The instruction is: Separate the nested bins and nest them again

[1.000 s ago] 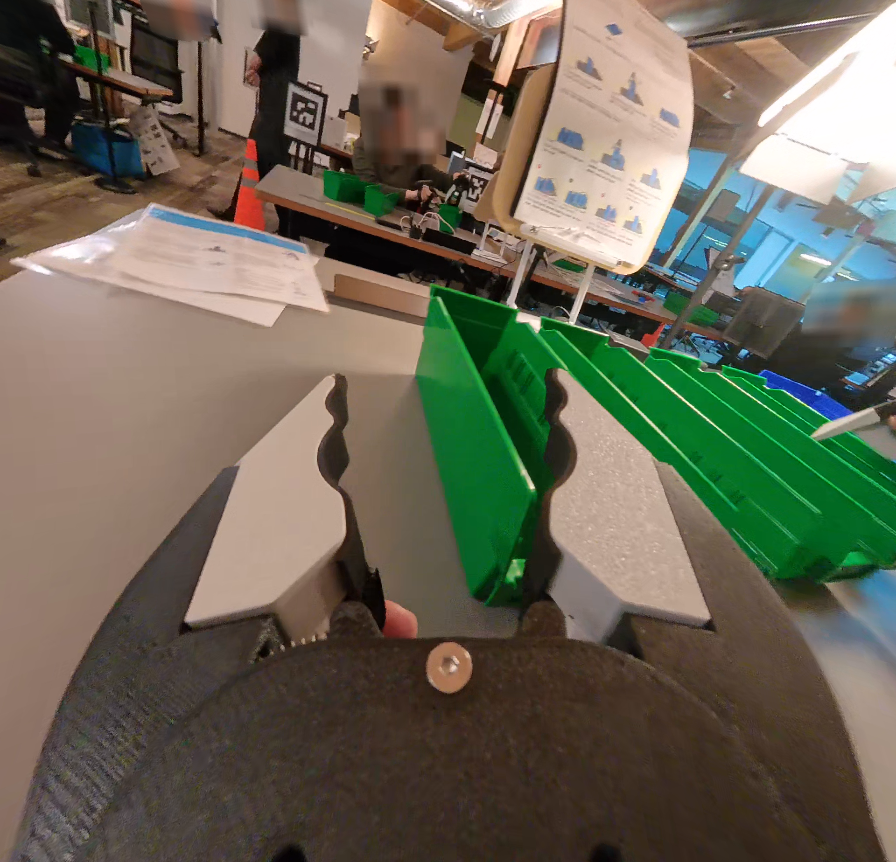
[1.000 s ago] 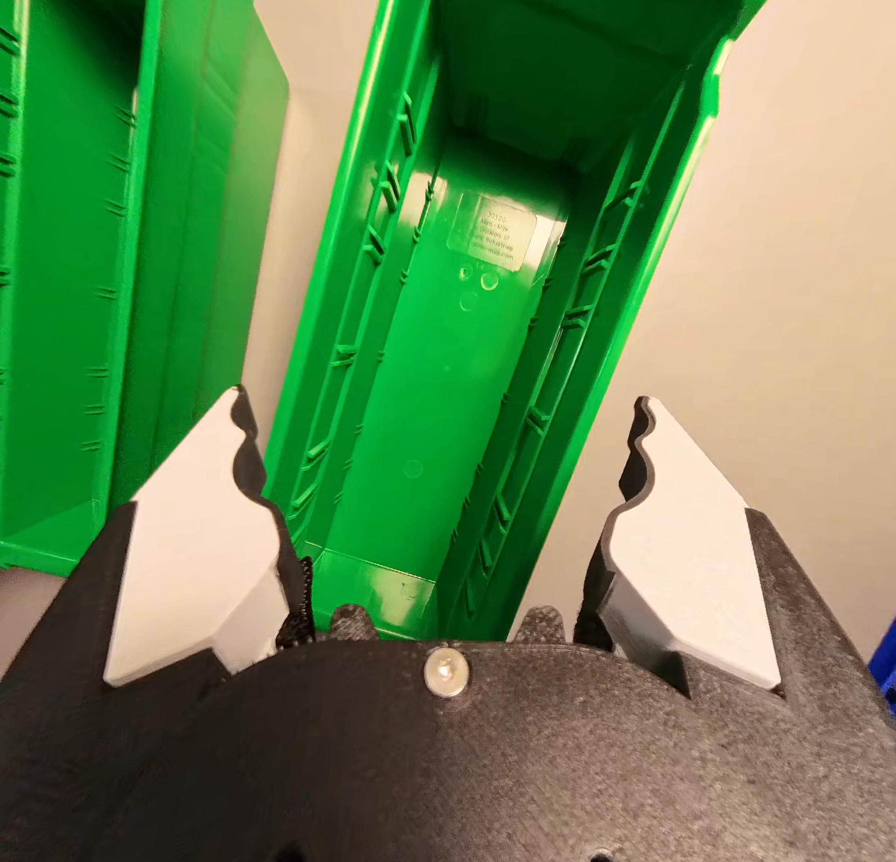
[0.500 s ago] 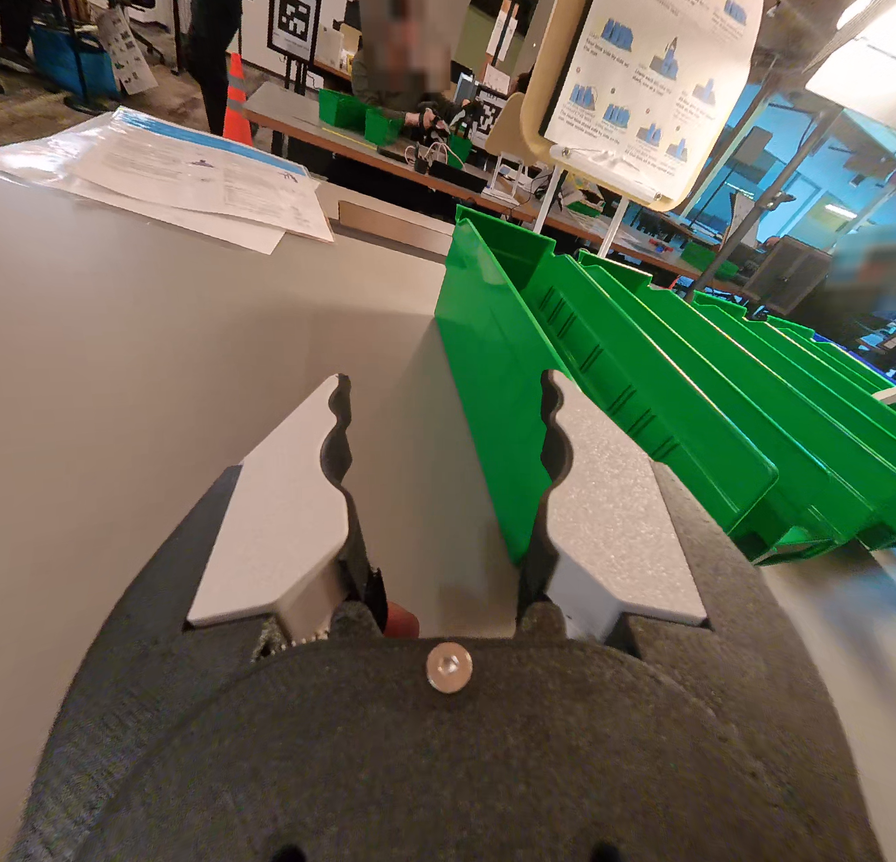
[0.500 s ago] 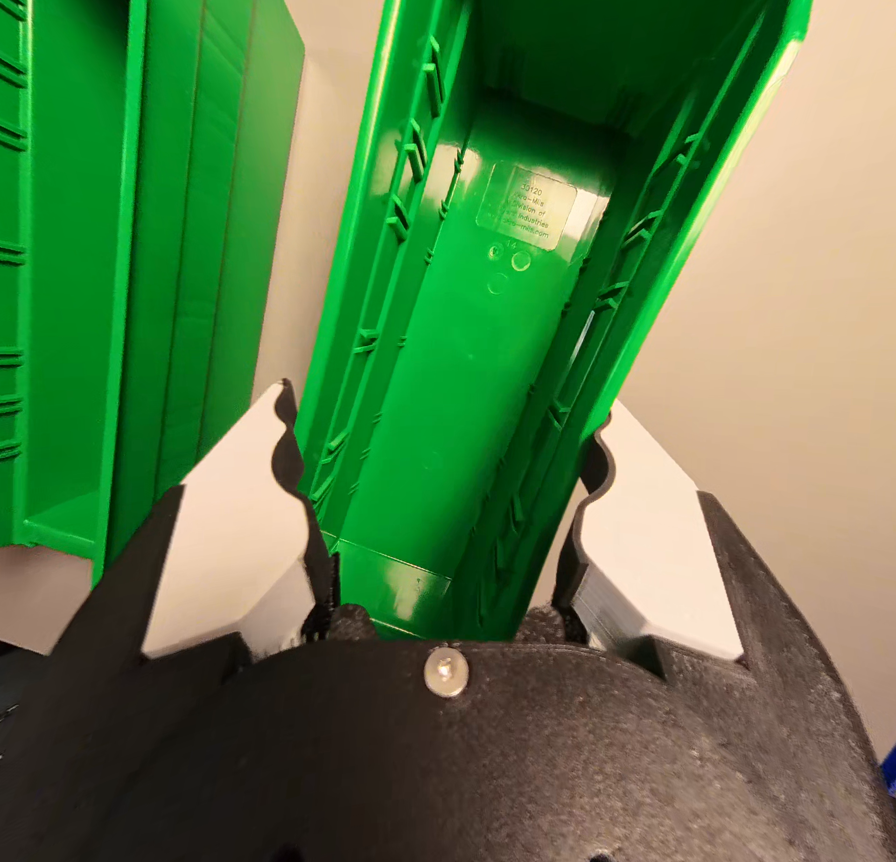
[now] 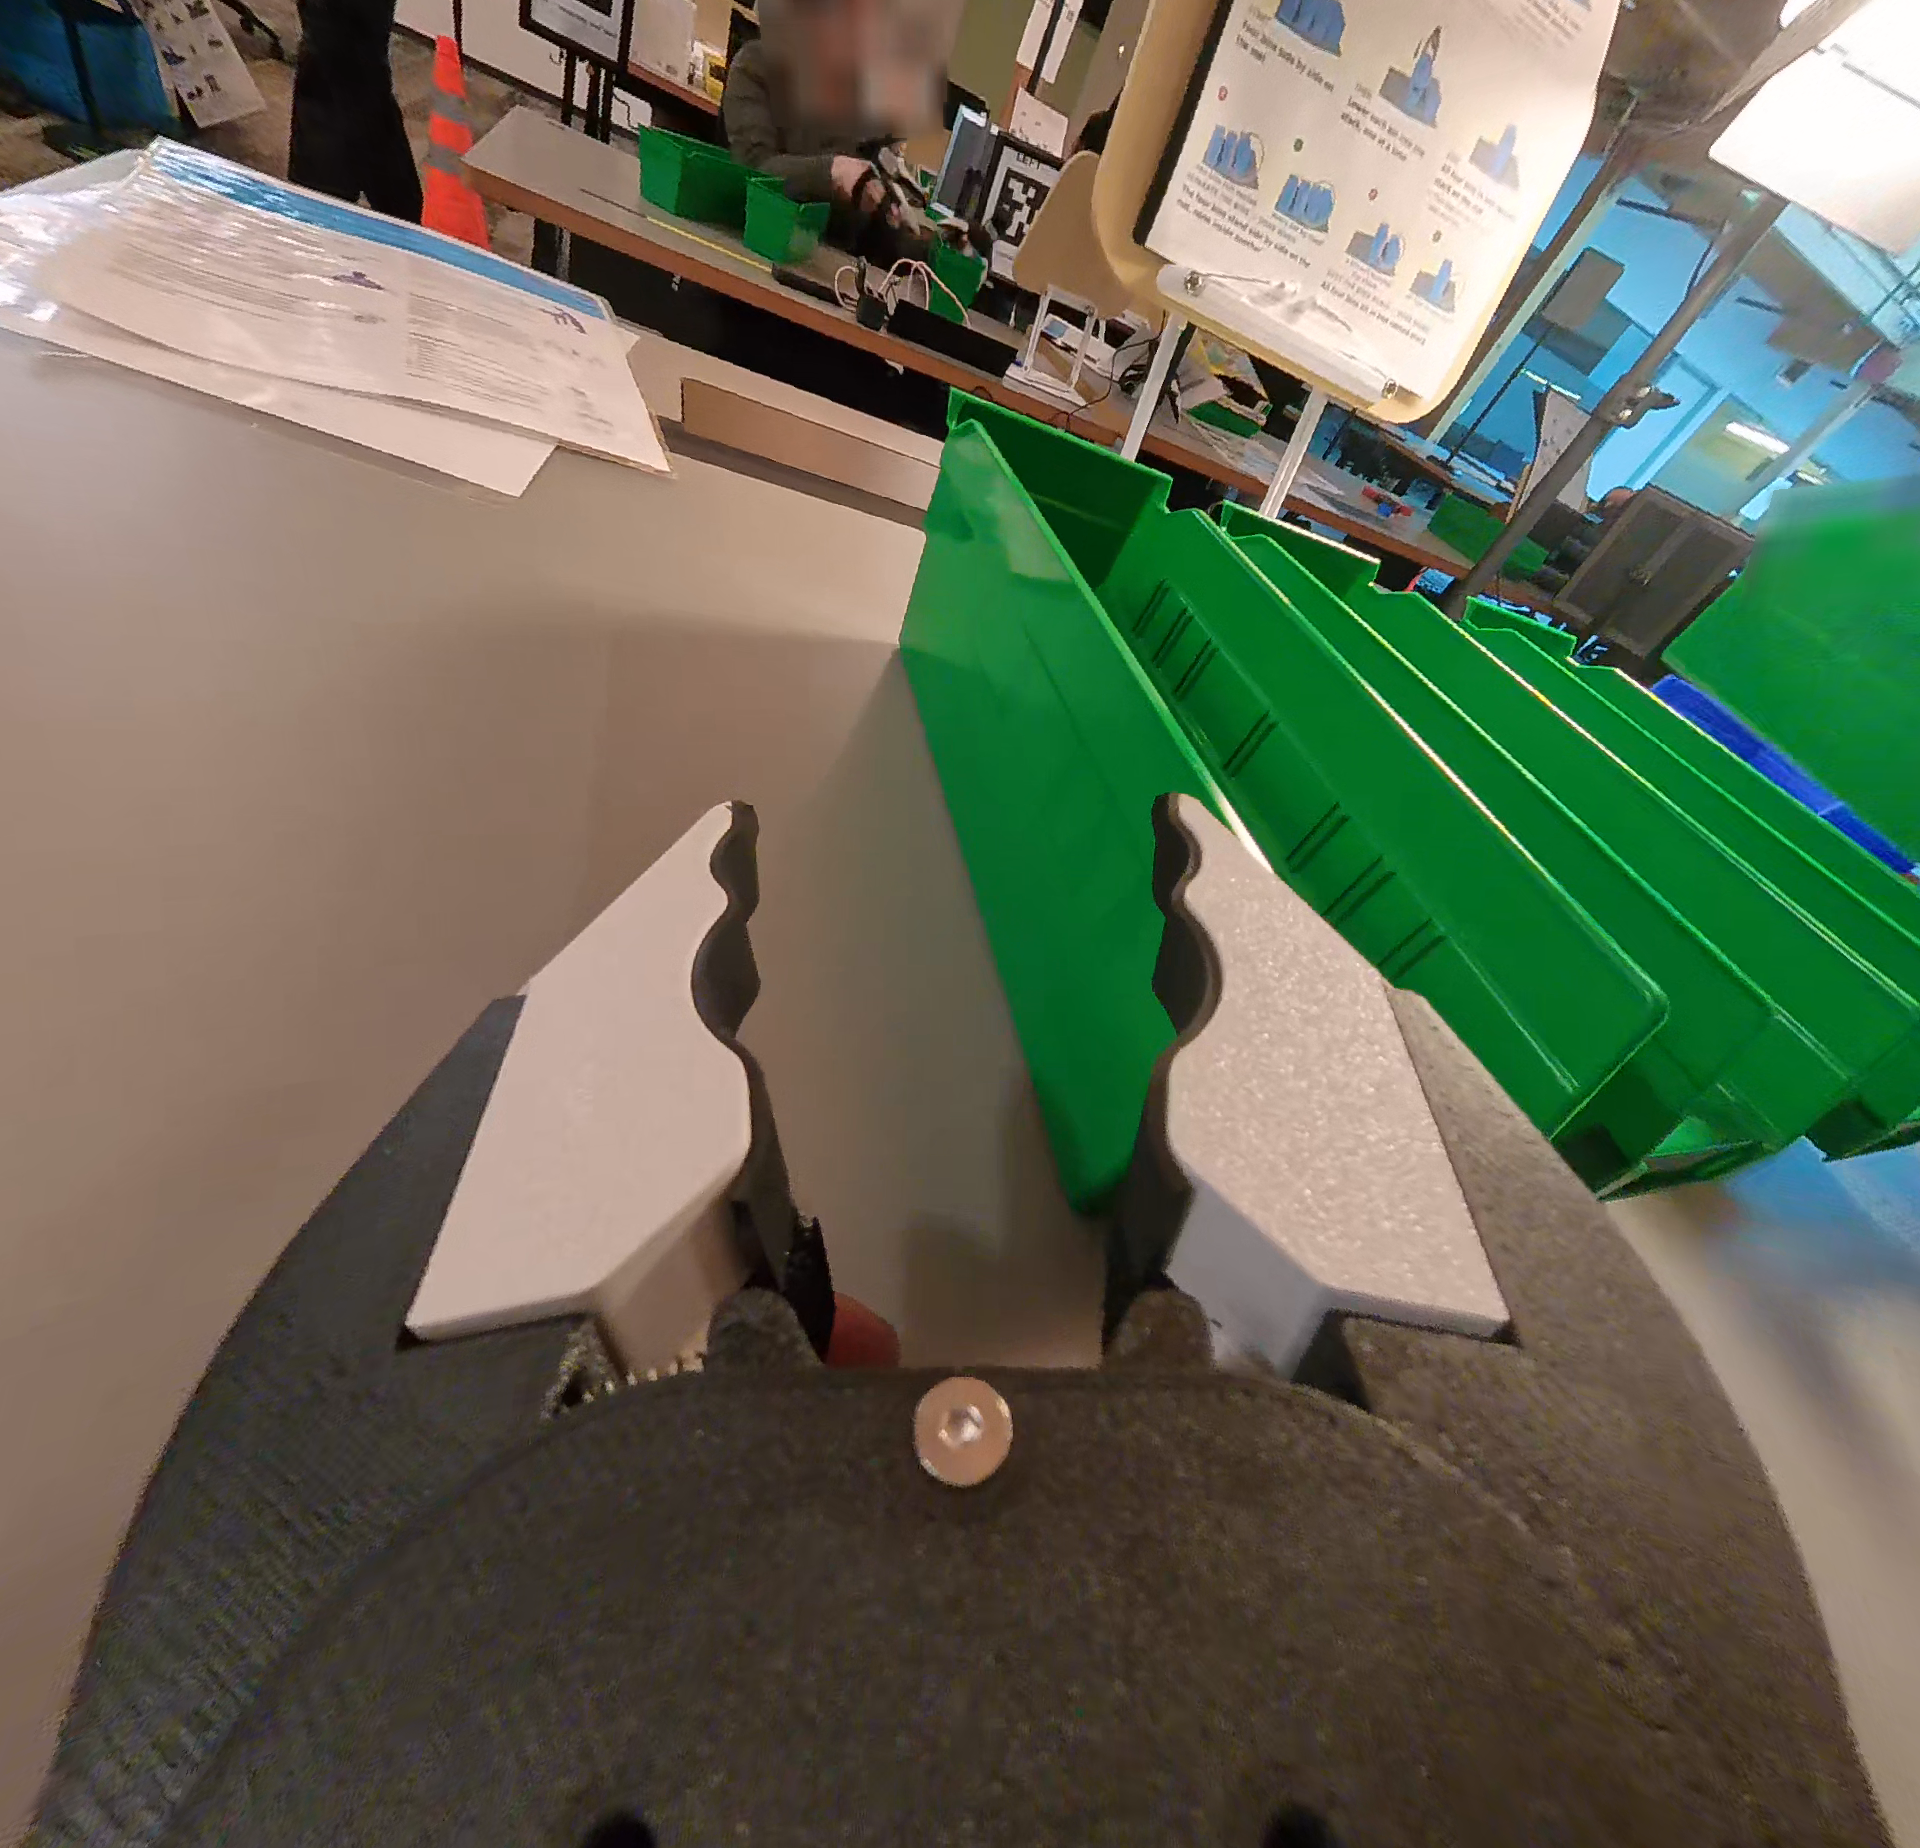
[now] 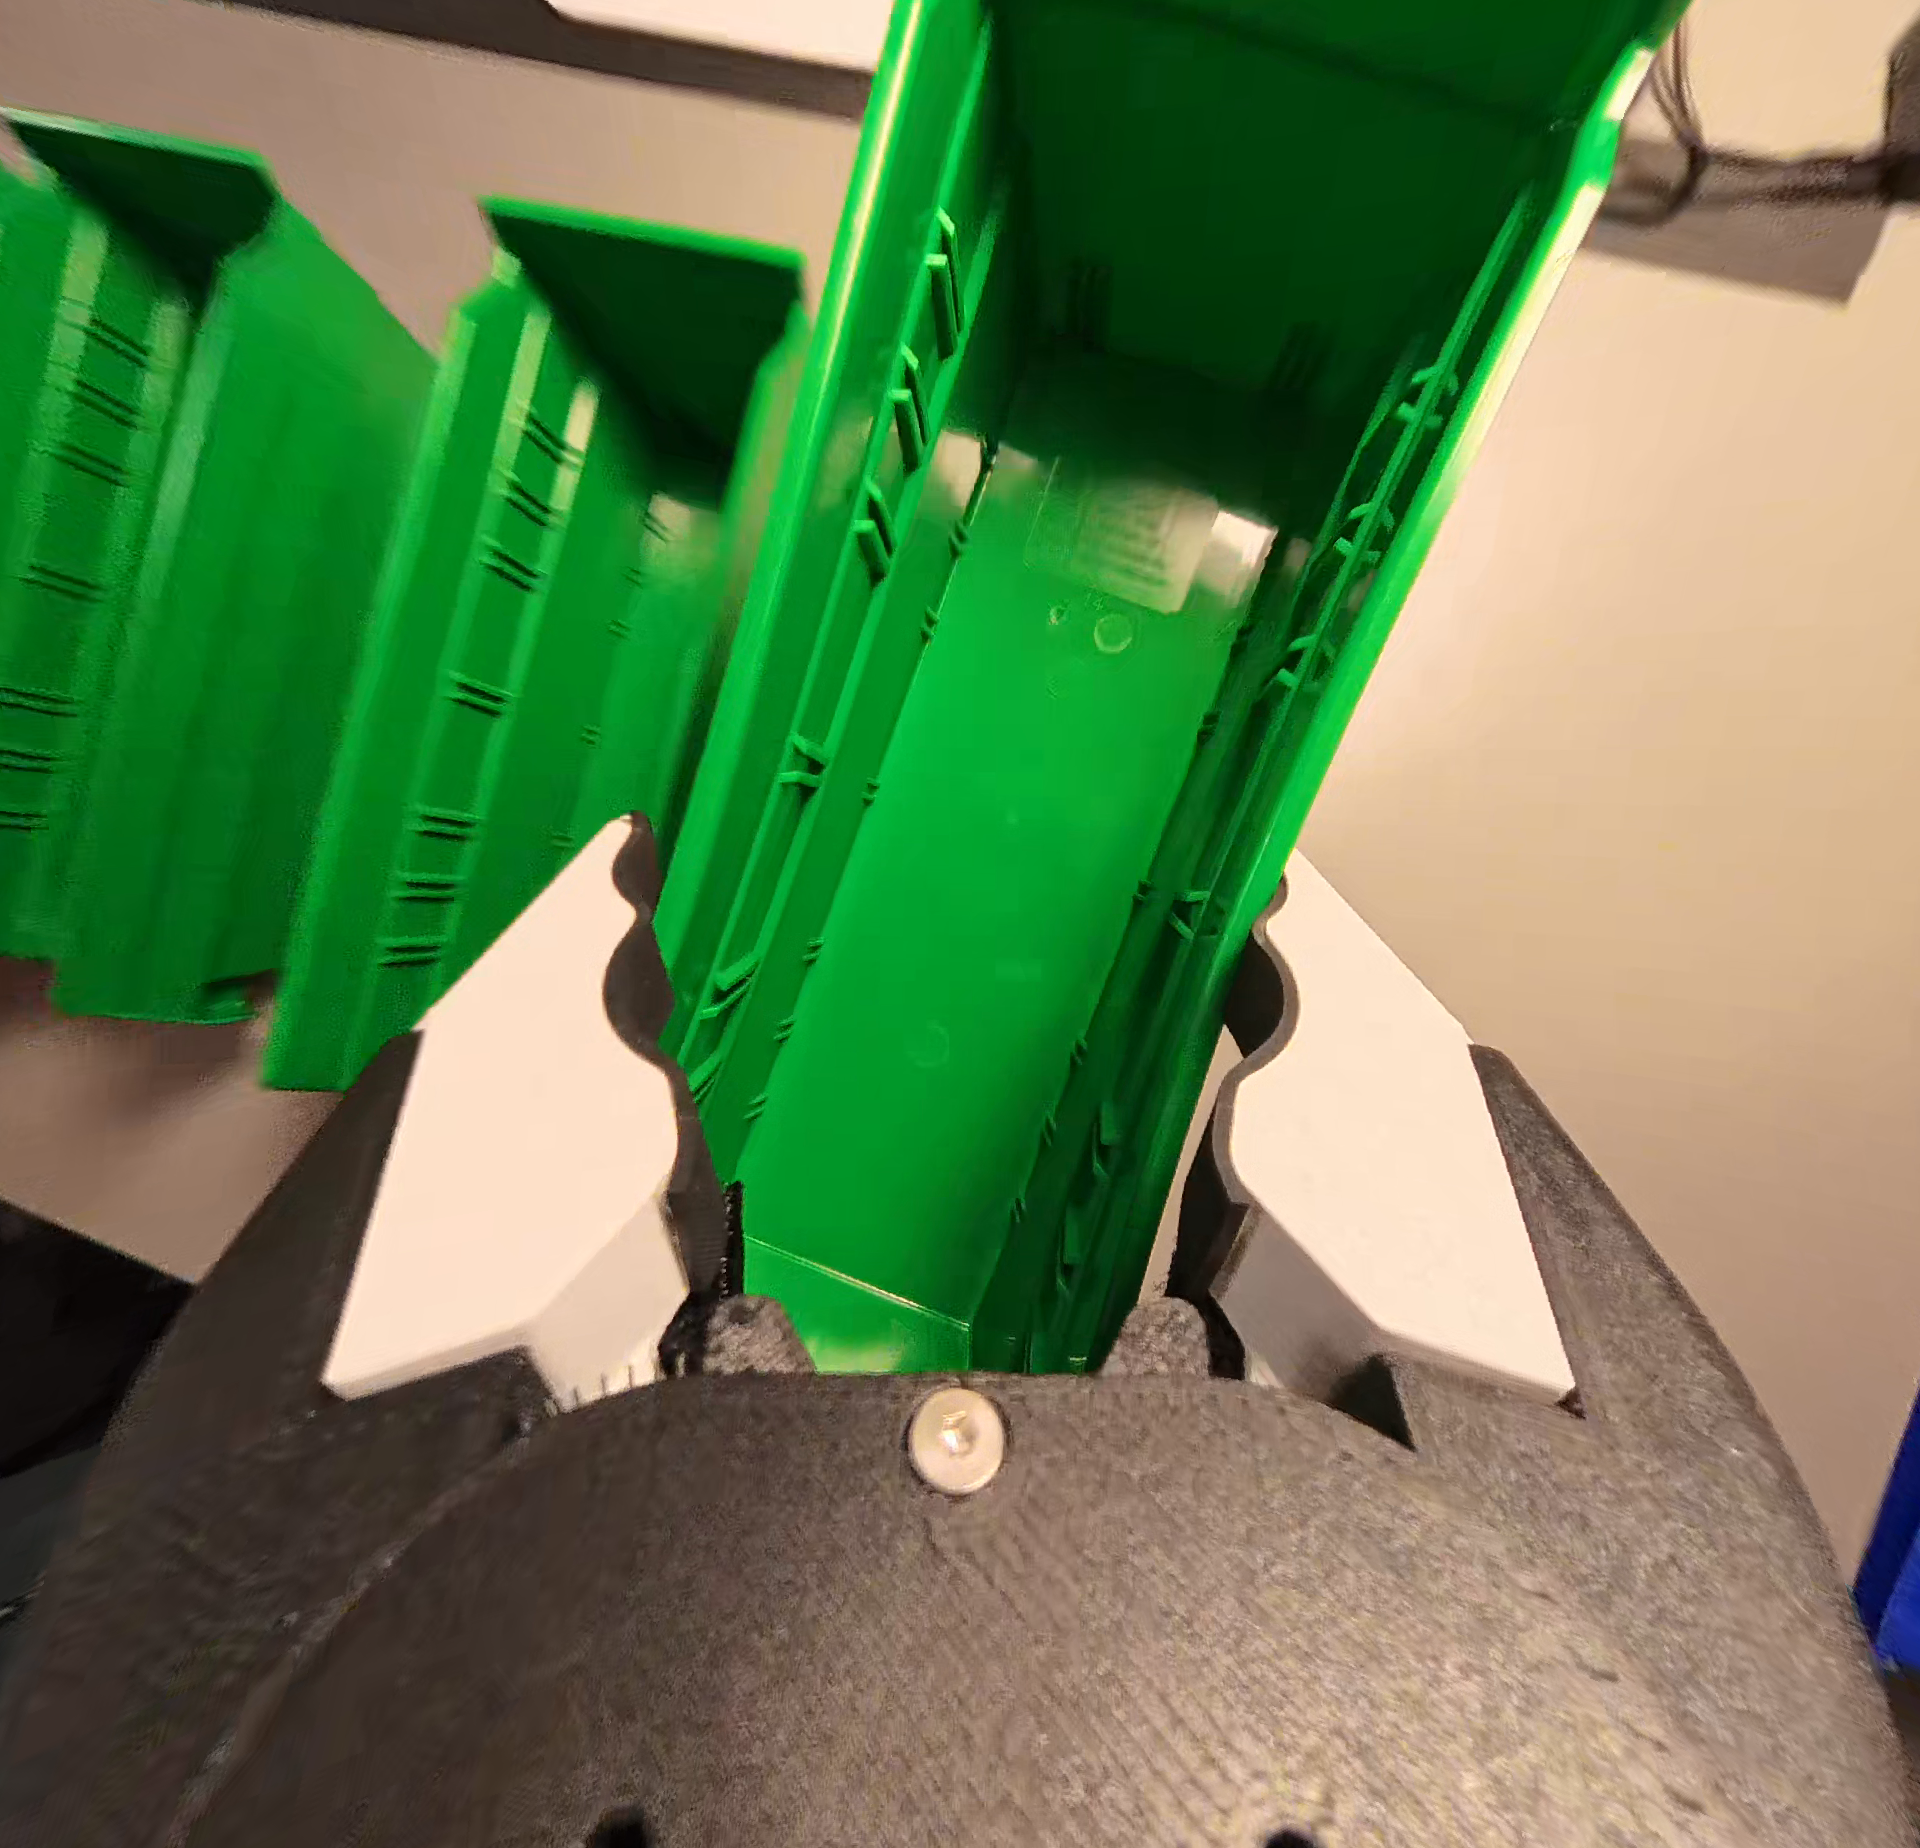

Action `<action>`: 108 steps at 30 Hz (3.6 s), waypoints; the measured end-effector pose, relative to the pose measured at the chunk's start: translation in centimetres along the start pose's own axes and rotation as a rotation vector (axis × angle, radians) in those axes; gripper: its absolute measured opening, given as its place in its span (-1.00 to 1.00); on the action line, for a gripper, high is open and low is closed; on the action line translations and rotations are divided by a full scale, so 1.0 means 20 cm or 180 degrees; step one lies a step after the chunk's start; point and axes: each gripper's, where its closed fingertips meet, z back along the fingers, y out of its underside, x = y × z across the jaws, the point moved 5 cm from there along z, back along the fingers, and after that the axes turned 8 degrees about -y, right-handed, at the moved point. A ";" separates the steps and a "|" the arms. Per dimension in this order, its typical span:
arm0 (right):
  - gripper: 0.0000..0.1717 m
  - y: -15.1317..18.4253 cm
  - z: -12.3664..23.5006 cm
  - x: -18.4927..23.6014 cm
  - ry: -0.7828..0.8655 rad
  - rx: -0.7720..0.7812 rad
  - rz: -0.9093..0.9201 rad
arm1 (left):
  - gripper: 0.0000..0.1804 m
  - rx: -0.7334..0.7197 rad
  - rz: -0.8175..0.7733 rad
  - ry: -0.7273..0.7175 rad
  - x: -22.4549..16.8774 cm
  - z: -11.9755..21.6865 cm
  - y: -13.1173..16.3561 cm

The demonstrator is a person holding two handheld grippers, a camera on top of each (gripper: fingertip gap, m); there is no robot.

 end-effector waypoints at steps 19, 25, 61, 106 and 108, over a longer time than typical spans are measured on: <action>0.32 -0.13 -0.30 0.64 -0.0481 0.0011 0.0251 | -0.16 0.0016 0.0003 0.0058 0.00 -0.01 0.00; 0.34 -0.09 -0.39 0.59 -0.0321 0.0068 0.0141 | -0.17 0.0055 -0.0042 0.0065 -0.01 -0.02 0.00; 0.56 -0.05 -0.45 0.74 -0.0030 -0.0056 0.0560 | -0.18 0.0098 -0.0143 0.0090 -0.04 -0.02 0.01; 0.65 -0.04 -1.05 1.28 -0.0013 0.0520 0.0994 | -0.19 0.0114 -0.0105 0.0099 -0.03 -0.03 0.02; 0.67 -0.03 -1.06 1.28 -0.0007 0.0527 0.1000 | -0.19 0.0112 -0.0108 0.0102 -0.03 -0.03 0.02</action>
